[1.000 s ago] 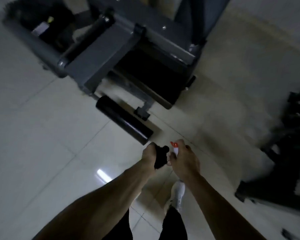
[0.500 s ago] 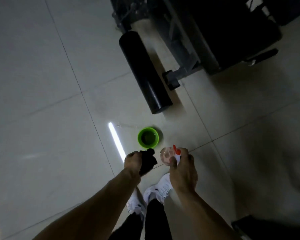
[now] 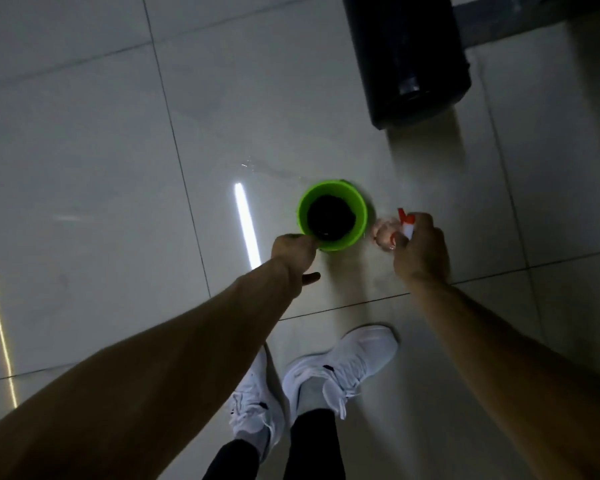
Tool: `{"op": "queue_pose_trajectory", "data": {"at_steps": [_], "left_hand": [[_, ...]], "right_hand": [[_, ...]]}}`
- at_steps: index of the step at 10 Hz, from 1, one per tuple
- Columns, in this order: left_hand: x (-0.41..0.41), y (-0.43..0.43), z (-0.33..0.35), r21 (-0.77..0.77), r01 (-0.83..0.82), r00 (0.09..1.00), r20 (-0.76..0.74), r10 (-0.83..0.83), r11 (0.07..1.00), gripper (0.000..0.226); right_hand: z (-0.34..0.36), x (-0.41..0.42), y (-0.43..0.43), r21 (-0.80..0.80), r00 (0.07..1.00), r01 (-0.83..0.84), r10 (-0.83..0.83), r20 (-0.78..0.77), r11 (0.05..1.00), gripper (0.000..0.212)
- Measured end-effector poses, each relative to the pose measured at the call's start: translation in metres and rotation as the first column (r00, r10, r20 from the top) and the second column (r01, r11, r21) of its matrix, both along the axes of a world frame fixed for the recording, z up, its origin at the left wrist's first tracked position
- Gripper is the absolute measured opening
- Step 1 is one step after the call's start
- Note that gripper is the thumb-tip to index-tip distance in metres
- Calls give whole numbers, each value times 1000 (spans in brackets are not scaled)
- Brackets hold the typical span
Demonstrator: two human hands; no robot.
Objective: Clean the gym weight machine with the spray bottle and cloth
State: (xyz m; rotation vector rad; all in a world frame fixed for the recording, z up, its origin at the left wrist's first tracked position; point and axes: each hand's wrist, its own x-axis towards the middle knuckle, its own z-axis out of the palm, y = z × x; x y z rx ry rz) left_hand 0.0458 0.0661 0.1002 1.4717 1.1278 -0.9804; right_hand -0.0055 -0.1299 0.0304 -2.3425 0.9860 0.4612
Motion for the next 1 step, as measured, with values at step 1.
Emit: {"op": "queue_pose_trajectory", "data": {"at_steps": [1], "left_hand": [[-11,20,2,-7,-62,998,14,63,998,5]], "right_hand": [[-11,1,0,65,998,51,-49,-39,997,32]]}}
